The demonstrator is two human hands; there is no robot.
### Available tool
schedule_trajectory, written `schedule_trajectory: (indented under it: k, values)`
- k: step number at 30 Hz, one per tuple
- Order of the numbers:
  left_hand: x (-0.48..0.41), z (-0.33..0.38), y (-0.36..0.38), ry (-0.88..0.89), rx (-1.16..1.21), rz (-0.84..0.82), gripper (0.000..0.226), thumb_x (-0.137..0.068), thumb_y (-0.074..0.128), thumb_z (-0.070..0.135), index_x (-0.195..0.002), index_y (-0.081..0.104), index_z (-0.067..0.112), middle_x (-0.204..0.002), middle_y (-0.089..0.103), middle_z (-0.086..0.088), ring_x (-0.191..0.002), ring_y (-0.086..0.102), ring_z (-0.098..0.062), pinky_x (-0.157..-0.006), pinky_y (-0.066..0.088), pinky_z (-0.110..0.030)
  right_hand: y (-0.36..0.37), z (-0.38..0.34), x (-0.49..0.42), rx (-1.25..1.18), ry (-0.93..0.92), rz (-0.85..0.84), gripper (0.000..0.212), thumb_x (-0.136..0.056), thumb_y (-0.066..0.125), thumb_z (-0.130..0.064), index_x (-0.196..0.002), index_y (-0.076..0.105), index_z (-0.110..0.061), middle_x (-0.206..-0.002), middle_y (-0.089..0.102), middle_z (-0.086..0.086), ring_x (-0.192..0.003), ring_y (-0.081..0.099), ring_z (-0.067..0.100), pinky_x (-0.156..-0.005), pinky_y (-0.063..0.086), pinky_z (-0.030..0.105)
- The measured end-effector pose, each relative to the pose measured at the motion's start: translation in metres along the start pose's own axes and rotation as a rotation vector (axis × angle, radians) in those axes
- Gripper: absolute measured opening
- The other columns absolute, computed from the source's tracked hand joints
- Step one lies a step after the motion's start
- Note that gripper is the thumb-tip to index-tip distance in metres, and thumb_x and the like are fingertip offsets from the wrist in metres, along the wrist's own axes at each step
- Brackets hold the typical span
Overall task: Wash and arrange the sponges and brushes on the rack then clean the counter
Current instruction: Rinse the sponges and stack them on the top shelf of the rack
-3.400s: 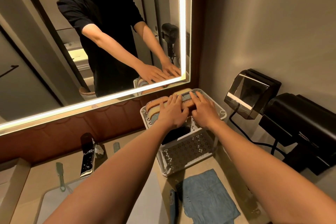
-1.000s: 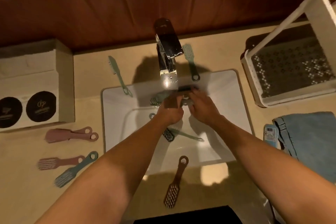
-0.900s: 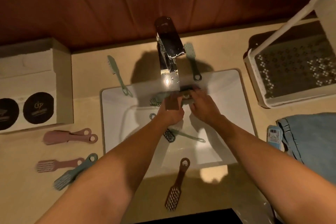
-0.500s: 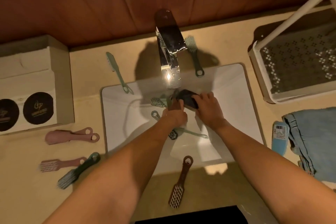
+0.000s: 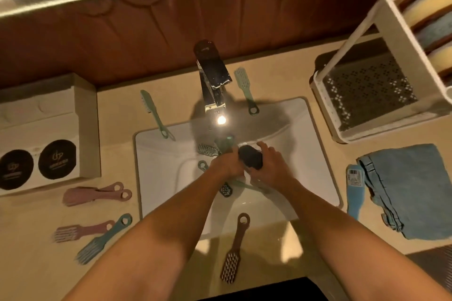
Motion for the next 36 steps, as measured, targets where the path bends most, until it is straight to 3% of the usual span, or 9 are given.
schedule_trajectory:
  k: [4, 7, 12, 15, 18, 21, 26, 30, 36]
  values:
    - [0.014, 0.011, -0.014, 0.001, 0.173, 0.063, 0.056, -0.108, 0.037, 0.032, -0.157, 0.019, 0.011, -0.140, 0.054, -0.023, -0.125, 0.055, -0.037, -0.101, 0.044, -0.040, -0.018, -0.010, 0.020, -0.047, -0.078, 0.005, 0.098, -0.076, 0.074, -0.051, -0.154, 0.019, -0.029, -0.132, 0.053, 0.006, -0.119, 0.052, 0.026, -0.098, 0.052, 0.044]
    - [0.028, 0.018, -0.022, 0.000, 0.415, 0.107, 0.056, -0.107, 0.041, 0.034, -0.153, 0.029, 0.003, -0.144, 0.051, -0.024, -0.129, 0.052, -0.037, -0.107, 0.044, -0.040, -0.039, -0.023, 0.040, -0.011, -0.204, 0.066, 0.094, -0.076, 0.070, -0.049, -0.153, 0.019, -0.031, -0.129, 0.053, 0.006, -0.117, 0.050, 0.024, -0.094, 0.053, 0.040]
    - [0.050, 0.027, -0.025, -0.060, 0.771, 0.128, 0.033, -0.103, 0.053, 0.021, -0.131, 0.048, 0.005, -0.122, 0.060, -0.019, -0.108, 0.063, -0.032, -0.090, 0.058, -0.045, -0.072, -0.036, 0.067, 0.057, -0.345, 0.194, 0.089, -0.077, 0.070, -0.040, -0.154, 0.027, -0.024, -0.126, 0.050, 0.005, -0.111, 0.047, 0.022, -0.097, 0.050, 0.042]
    - [0.067, 0.031, -0.031, -0.084, 0.900, 0.226, 0.013, -0.100, 0.059, 0.015, -0.110, 0.053, 0.010, -0.108, 0.059, -0.014, -0.094, 0.061, -0.027, -0.084, 0.057, -0.044, -0.080, -0.022, 0.075, -0.351, -0.124, 0.080, 0.076, -0.092, 0.066, -0.038, -0.156, 0.029, -0.018, -0.142, 0.043, 0.010, -0.129, 0.045, 0.026, -0.108, 0.044, 0.041]
    - [0.084, 0.041, -0.039, -0.069, 0.898, 0.324, 0.005, -0.098, 0.058, 0.011, -0.099, 0.054, 0.010, -0.098, 0.060, -0.016, -0.086, 0.058, -0.028, -0.072, 0.051, -0.040, -0.089, -0.014, 0.080, -0.549, 0.013, 0.004, 0.059, -0.099, 0.055, -0.044, -0.147, 0.043, -0.012, -0.139, 0.053, 0.010, -0.127, 0.054, 0.026, -0.104, 0.045, 0.033]
    - [0.098, 0.057, -0.054, -0.004, 0.828, 0.393, 0.010, -0.095, 0.057, 0.010, -0.104, 0.056, 0.009, -0.096, 0.062, -0.012, -0.085, 0.059, -0.026, -0.074, 0.050, -0.040, -0.114, -0.025, 0.087, -0.456, -0.111, 0.039, 0.040, -0.100, 0.056, -0.040, -0.128, 0.059, -0.011, -0.120, 0.067, 0.005, -0.107, 0.063, 0.020, -0.083, 0.045, 0.025]
    - [0.127, 0.073, -0.080, 0.049, 0.827, 0.464, 0.012, -0.095, 0.057, 0.007, -0.105, 0.053, 0.012, -0.098, 0.061, -0.008, -0.091, 0.056, -0.023, -0.077, 0.047, -0.034, -0.150, -0.048, 0.096, -0.384, -0.215, 0.076, 0.034, -0.096, 0.061, -0.039, -0.116, 0.062, -0.012, -0.103, 0.066, 0.001, -0.094, 0.061, 0.019, -0.070, 0.043, 0.024]
    - [0.144, 0.083, -0.100, 0.041, 0.774, 0.406, 0.020, -0.099, 0.056, 0.018, -0.117, 0.052, 0.009, -0.111, 0.061, -0.011, -0.098, 0.058, -0.024, -0.078, 0.047, -0.035, -0.186, -0.067, 0.103, -0.328, -0.278, 0.140, 0.037, -0.092, 0.063, -0.047, -0.116, 0.064, -0.018, -0.105, 0.069, -0.003, -0.097, 0.065, 0.016, -0.079, 0.053, 0.032]
    - [0.190, 0.116, -0.143, 0.217, 0.668, 0.675, 0.025, -0.102, 0.050, 0.031, -0.123, 0.056, 0.021, -0.118, 0.063, -0.003, -0.104, 0.060, -0.019, -0.093, 0.051, -0.039, -0.246, -0.112, 0.126, -0.172, -0.442, 0.271, 0.029, -0.098, 0.051, -0.051, -0.109, 0.057, -0.024, -0.101, 0.065, -0.006, -0.095, 0.063, 0.017, -0.083, 0.053, 0.040]
Point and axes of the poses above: each hand's wrist, its own x-axis away from the middle knuckle, its own y-axis out of the palm, z = x × y, the point moved 7 cm from there along -x, towards the middle knuckle
